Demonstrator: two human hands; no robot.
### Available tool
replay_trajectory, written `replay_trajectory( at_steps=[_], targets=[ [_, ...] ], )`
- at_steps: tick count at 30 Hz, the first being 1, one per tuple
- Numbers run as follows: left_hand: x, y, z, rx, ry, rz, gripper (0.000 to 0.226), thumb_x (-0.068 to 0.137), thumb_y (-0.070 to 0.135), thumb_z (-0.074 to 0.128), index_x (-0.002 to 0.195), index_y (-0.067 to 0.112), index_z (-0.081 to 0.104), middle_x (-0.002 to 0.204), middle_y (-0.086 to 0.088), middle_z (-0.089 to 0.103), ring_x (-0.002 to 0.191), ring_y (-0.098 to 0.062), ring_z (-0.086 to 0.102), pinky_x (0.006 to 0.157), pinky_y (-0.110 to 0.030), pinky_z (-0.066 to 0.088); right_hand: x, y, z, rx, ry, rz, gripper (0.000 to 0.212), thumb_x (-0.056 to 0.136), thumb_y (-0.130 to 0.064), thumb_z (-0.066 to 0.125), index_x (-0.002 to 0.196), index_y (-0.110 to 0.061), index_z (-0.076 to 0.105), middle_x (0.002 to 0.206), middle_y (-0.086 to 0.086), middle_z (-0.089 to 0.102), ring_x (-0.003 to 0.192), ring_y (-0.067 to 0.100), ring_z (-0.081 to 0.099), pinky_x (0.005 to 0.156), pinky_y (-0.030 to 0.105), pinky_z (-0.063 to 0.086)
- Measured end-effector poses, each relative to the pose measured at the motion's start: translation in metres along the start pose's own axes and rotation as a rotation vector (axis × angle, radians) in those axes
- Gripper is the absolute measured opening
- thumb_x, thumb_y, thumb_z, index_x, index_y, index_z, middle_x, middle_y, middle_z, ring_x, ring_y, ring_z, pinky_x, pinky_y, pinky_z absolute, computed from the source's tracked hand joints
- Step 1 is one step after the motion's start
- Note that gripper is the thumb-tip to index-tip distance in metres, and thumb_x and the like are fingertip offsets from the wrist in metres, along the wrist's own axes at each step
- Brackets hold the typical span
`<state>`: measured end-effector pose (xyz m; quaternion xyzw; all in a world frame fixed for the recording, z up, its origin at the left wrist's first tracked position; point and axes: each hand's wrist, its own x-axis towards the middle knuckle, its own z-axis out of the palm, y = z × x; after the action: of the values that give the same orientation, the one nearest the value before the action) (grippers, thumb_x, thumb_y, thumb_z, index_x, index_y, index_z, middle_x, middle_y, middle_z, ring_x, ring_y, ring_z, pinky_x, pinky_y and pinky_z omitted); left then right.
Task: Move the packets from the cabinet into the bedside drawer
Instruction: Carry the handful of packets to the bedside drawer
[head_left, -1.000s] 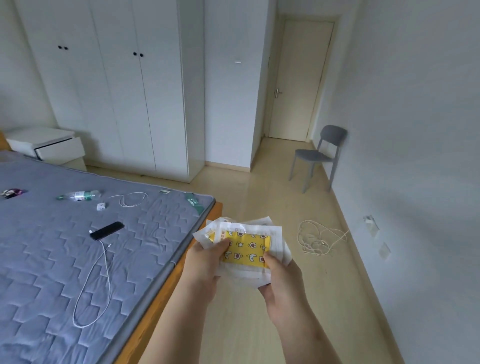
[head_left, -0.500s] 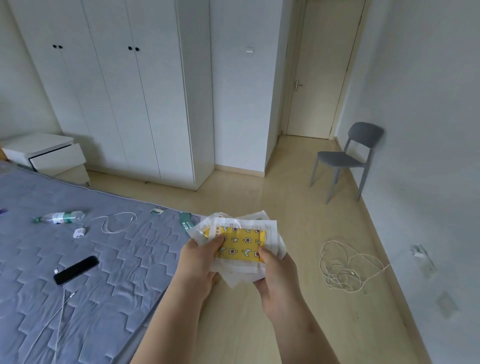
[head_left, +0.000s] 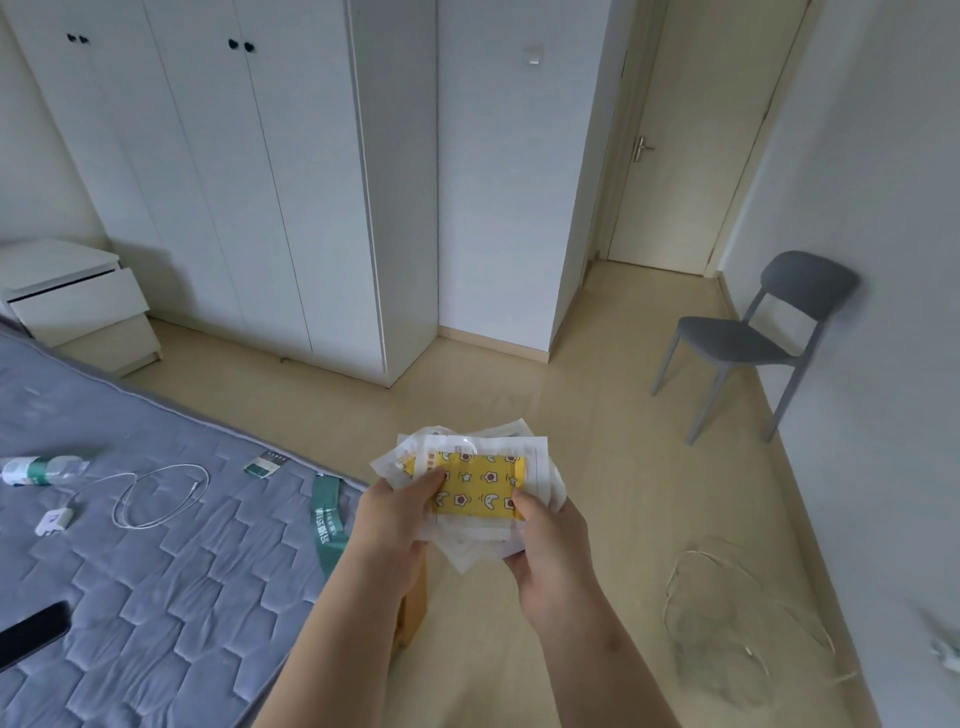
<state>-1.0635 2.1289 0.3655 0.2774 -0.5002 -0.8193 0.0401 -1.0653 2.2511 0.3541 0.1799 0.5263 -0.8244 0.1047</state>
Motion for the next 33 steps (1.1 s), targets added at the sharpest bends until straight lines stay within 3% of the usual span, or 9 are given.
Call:
replay_trajectory(
  at_steps=[4, 8, 11, 20, 29, 33],
  targets=[
    [0.085, 0.011, 0.039, 0.007, -0.018, -0.016, 0.026, 0.089, -0.003, 0.057, 0.114, -0.001, 0.054, 0.105, -0.021, 0.065, 0.087, -0.033, 0.065, 0.079, -0.044, 0.054, 0.087, -0.028, 0.015, -0.001, 0.004, 0.005, 0.023, 0.090, -0.004, 0.053, 0.109, -0.013, 0.062, 0.104, 0.013, 0.069, 0.095, 0.030, 0.067, 0.081, 0.042, 0.055],
    [0.187, 0.038, 0.063, 0.024, -0.027, 0.021, 0.030, 0.090, 0.000, 0.056, 0.119, -0.001, 0.055, 0.108, -0.020, 0.066, 0.091, -0.032, 0.066, 0.078, -0.041, 0.055, 0.178, -0.051, 0.057, -0.038, -0.001, -0.004, 0.020, 0.090, -0.003, 0.052, 0.102, -0.015, 0.063, 0.104, 0.013, 0.069, 0.096, 0.030, 0.066, 0.083, 0.043, 0.055],
    [0.255, 0.063, 0.085, 0.037, -0.058, 0.038, 0.027, 0.090, 0.001, 0.056, 0.117, 0.000, 0.057, 0.108, -0.019, 0.067, 0.093, -0.032, 0.066, 0.081, -0.043, 0.055, 0.242, -0.072, 0.089, -0.037, 0.030, -0.016, 0.017, 0.090, -0.004, 0.052, 0.097, -0.016, 0.062, 0.102, 0.012, 0.068, 0.096, 0.030, 0.066, 0.083, 0.043, 0.055],
    [0.415, 0.114, 0.123, 0.051, 0.022, -0.025, 0.022, 0.090, 0.001, 0.057, 0.112, 0.001, 0.058, 0.105, -0.018, 0.066, 0.085, -0.029, 0.065, 0.075, -0.038, 0.055, 0.401, -0.099, 0.162, -0.039, 0.040, 0.058, 0.019, 0.090, -0.004, 0.052, 0.104, -0.011, 0.062, 0.104, 0.014, 0.069, 0.095, 0.031, 0.067, 0.081, 0.043, 0.055],
    [0.603, 0.153, 0.170, -0.064, 0.251, -0.006, 0.008, 0.091, 0.001, 0.056, 0.092, 0.009, 0.058, 0.087, -0.011, 0.066, 0.075, -0.024, 0.064, 0.071, -0.035, 0.053, 0.610, -0.134, 0.244, -0.209, -0.094, 0.117, 0.015, 0.090, -0.003, 0.052, 0.088, -0.015, 0.060, 0.092, 0.010, 0.067, 0.082, 0.026, 0.066, 0.076, 0.038, 0.054],
    [0.674, 0.187, 0.178, -0.123, 0.370, 0.009, 0.008, 0.090, 0.002, 0.057, 0.094, 0.008, 0.059, 0.090, -0.012, 0.066, 0.077, -0.025, 0.064, 0.069, -0.035, 0.053, 0.686, -0.151, 0.294, -0.243, -0.208, 0.202, 0.018, 0.090, -0.003, 0.053, 0.092, -0.018, 0.063, 0.085, 0.004, 0.069, 0.073, 0.018, 0.067, 0.067, 0.031, 0.054]
  ],
)
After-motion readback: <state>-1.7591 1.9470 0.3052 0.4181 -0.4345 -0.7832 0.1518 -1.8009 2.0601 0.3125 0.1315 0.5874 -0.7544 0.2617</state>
